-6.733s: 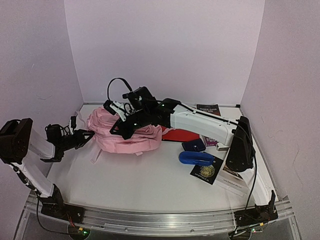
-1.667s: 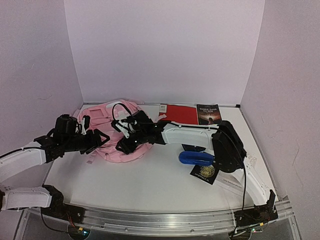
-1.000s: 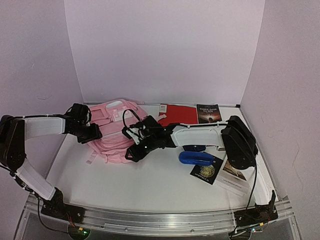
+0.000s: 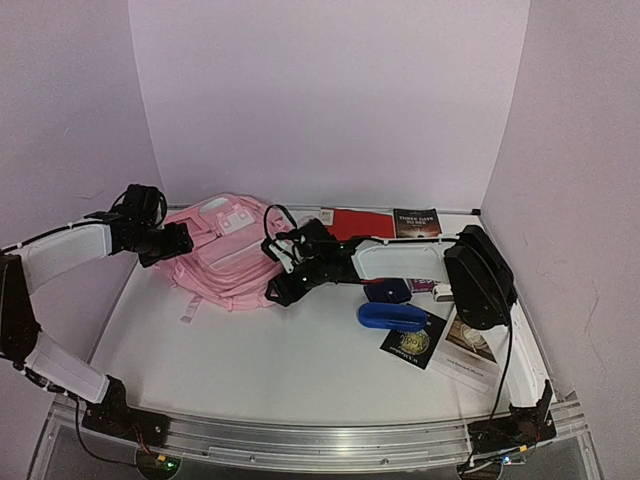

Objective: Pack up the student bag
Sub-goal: Adjust the student bag at the center of the board.

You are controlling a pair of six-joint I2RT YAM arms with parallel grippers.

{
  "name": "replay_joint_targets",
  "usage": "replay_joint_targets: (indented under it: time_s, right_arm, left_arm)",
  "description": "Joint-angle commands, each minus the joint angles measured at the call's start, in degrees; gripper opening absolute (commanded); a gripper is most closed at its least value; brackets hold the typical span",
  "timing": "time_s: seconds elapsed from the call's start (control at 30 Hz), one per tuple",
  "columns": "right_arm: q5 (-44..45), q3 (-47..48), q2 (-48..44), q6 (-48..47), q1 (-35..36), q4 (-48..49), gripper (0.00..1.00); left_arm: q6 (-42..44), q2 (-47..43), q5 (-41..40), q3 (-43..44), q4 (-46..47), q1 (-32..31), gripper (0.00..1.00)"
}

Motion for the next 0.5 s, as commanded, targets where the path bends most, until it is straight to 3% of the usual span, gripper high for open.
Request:
replay_joint_targets:
  time_s: [0.0, 0.13, 0.23, 0.33, 0.47]
  right_arm:
    - [-1.5, 0.1, -2.0, 3.6, 0.2, 0.6, 0.68]
    - [-1.1, 1.0, -0.8, 4.5, 0.1, 0.6, 0.67]
    - [0.4, 1.8, 0.5, 4.6, 0.1, 0.8, 0.66]
    - [2.0, 2.9, 2.0, 4.2, 0.1, 1.0, 0.66]
    - [3.1, 5.5, 4.9, 3.0, -0.6, 1.2, 0.66]
  left_arm:
    - [5.0, 10.9, -1.4, 10.2, 7.6, 3.3, 0.85]
    - [10.0, 23.1, -1.3, 22.7, 6.1, 3.9, 0.84]
    - [11.9, 30.1, -2.3, 27.4, 3.4, 4.0, 0.81]
    - [10.6, 31.5, -2.3, 24.3, 3.2, 4.0, 0.78]
    - [7.4, 28.3, -0.5, 13.5, 5.3, 2.4, 0.74]
